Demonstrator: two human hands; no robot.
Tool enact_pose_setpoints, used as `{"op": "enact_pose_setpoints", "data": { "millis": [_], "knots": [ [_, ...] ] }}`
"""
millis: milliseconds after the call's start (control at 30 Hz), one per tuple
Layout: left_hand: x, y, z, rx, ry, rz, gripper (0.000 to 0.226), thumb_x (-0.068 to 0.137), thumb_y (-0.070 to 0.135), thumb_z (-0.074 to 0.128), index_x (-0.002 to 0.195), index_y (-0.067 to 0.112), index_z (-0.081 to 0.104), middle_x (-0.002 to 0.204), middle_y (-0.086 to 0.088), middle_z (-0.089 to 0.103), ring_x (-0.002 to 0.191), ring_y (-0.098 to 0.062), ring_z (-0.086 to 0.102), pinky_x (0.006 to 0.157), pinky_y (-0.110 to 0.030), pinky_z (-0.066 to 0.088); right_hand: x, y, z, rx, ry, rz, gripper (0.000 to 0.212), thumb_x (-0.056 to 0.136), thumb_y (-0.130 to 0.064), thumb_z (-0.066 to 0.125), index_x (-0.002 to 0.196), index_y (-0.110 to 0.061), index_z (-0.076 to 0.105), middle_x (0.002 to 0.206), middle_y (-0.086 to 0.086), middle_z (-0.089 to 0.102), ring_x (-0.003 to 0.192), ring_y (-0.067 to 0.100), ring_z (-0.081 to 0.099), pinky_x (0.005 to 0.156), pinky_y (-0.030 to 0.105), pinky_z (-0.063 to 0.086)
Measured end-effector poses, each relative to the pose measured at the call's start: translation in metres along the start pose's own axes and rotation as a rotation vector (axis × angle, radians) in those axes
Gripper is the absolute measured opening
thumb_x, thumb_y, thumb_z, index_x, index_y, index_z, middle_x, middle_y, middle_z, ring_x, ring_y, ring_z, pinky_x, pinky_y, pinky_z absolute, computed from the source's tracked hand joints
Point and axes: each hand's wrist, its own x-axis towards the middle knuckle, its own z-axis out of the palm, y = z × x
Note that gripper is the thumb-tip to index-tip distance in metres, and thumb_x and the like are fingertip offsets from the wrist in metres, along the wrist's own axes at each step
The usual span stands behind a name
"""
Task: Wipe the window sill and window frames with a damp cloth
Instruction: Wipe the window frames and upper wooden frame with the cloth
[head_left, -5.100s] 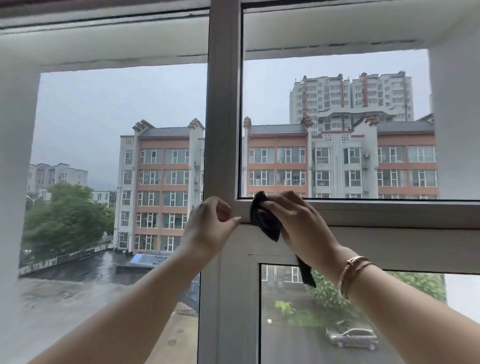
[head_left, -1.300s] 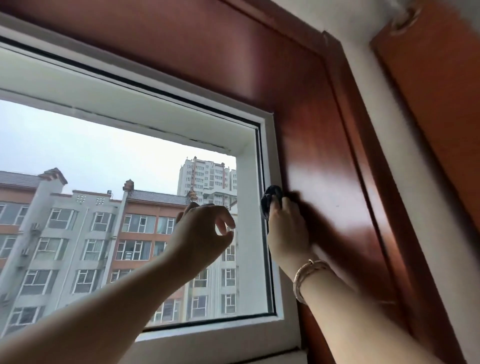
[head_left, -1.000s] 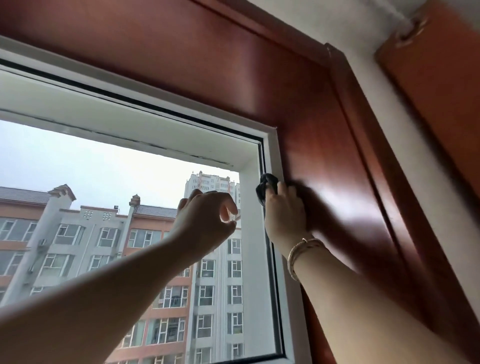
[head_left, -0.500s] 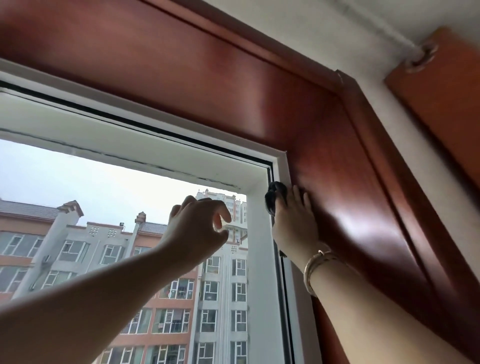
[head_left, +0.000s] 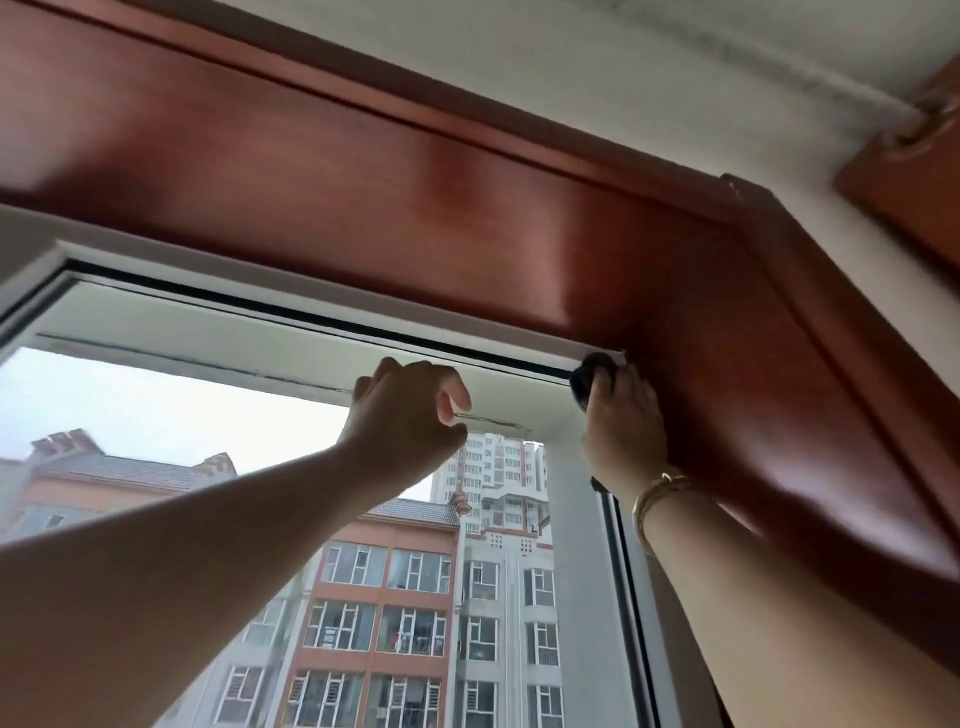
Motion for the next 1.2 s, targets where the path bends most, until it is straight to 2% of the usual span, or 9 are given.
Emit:
{"op": "enact_pose_setpoints", "data": {
  "millis": [133, 333, 433, 533, 633, 767, 967, 1100, 1200],
  "knots": [
    [-0.003, -0.016, -0.009, 0.059, -0.014, -0.002, 0.013, 0.081, 0.022, 0.066, 0.091, 0.030, 0.064, 0.083, 0.016, 0.060, 0.100, -0.012, 0.046, 0.081, -0.029, 0.025, 0.002, -0.004, 0.010, 0.097, 0.048, 0.074, 0.063, 0.074, 0.005, 0.056, 0.134, 0.004, 0.039, 0.141, 0.028, 0.039, 0.136, 0.037, 0.031, 0.114, 0.041, 0.017],
    [0.000, -0.027, -0.027, 0.078, -0.012, -0.041, 0.013, 0.079, 0.021, 0.068, 0.089, 0.030, 0.065, 0.081, 0.016, 0.061, 0.101, -0.013, 0.050, 0.080, -0.029, 0.025, 0.025, -0.008, 0.000, 0.164, -0.194, 0.176, 0.074, 0.084, -0.002, 0.048, 0.148, -0.002, 0.010, 0.155, 0.022, 0.010, 0.146, 0.031, 0.001, 0.117, 0.037, -0.002],
    [0.000, -0.040, -0.049, 0.113, -0.004, -0.046, 0.013, 0.078, 0.022, 0.068, 0.087, 0.030, 0.065, 0.080, 0.016, 0.060, 0.100, -0.013, 0.049, 0.079, -0.029, 0.025, 0.030, -0.014, -0.010, 0.096, -0.265, 0.178, 0.066, 0.088, -0.003, 0.043, 0.146, 0.000, 0.014, 0.153, 0.024, 0.015, 0.145, 0.033, 0.005, 0.117, 0.039, 0.002],
    [0.000, -0.059, -0.078, 0.157, 0.004, -0.084, 0.013, 0.077, 0.022, 0.068, 0.086, 0.031, 0.064, 0.081, 0.015, 0.061, 0.099, -0.014, 0.049, 0.079, -0.030, 0.026, 0.037, -0.042, -0.024, 0.037, -0.241, 0.104, 0.050, 0.090, -0.006, 0.040, 0.138, 0.002, 0.030, 0.143, 0.025, 0.035, 0.139, 0.036, 0.023, 0.115, 0.039, 0.016],
    [-0.002, -0.078, -0.106, 0.211, 0.033, -0.124, 0.014, 0.075, 0.022, 0.069, 0.081, 0.033, 0.063, 0.080, 0.016, 0.062, 0.097, -0.016, 0.051, 0.078, -0.031, 0.030, 0.039, -0.092, -0.037, 0.034, -0.189, -0.046, 0.041, 0.090, -0.005, 0.039, 0.130, 0.002, 0.040, 0.132, 0.023, 0.047, 0.127, 0.037, 0.037, 0.108, 0.040, 0.025],
    [-0.011, -0.105, -0.140, 0.289, 0.057, -0.149, 0.016, 0.074, 0.022, 0.069, 0.085, 0.033, 0.064, 0.088, 0.014, 0.061, 0.099, -0.016, 0.049, 0.081, -0.032, 0.034, 0.044, -0.180, -0.047, 0.047, -0.182, -0.147, 0.048, 0.092, -0.010, 0.037, 0.138, 0.002, 0.033, 0.137, 0.024, 0.041, 0.132, 0.037, 0.032, 0.112, 0.040, 0.020],
    [-0.014, -0.169, -0.208, 0.388, 0.055, -0.225, 0.037, 0.077, 0.019, 0.067, 0.114, 0.019, 0.061, 0.121, 0.001, 0.054, 0.119, -0.022, 0.045, 0.101, -0.038, 0.037, 0.047, -0.283, -0.070, 0.065, -0.142, -0.139, 0.047, 0.091, -0.012, 0.040, 0.136, -0.002, 0.035, 0.129, 0.019, 0.044, 0.120, 0.034, 0.040, 0.105, 0.038, 0.027],
    [-0.029, -0.209, -0.252, 0.405, -0.122, -0.333, 0.061, 0.087, 0.018, 0.059, 0.143, 0.018, 0.035, 0.147, -0.002, 0.039, 0.136, -0.023, 0.032, 0.109, -0.038, 0.033, 0.052, -0.371, -0.079, 0.227, -0.097, -0.264, 0.050, 0.092, -0.011, 0.039, 0.142, -0.004, 0.032, 0.135, 0.019, 0.038, 0.124, 0.035, 0.036, 0.107, 0.037, 0.026],
    [-0.049, -0.235, -0.269, 0.426, -0.262, -0.358, 0.062, 0.091, 0.021, 0.053, 0.147, 0.031, 0.027, 0.151, -0.003, 0.032, 0.138, -0.025, 0.029, 0.111, -0.037, 0.031, 0.056, -0.430, -0.093, 0.289, -0.102, -0.392, 0.046, 0.093, -0.010, 0.038, 0.139, -0.005, 0.038, 0.137, 0.016, 0.037, 0.128, 0.033, 0.033, 0.109, 0.036, 0.025]
  ]
}}
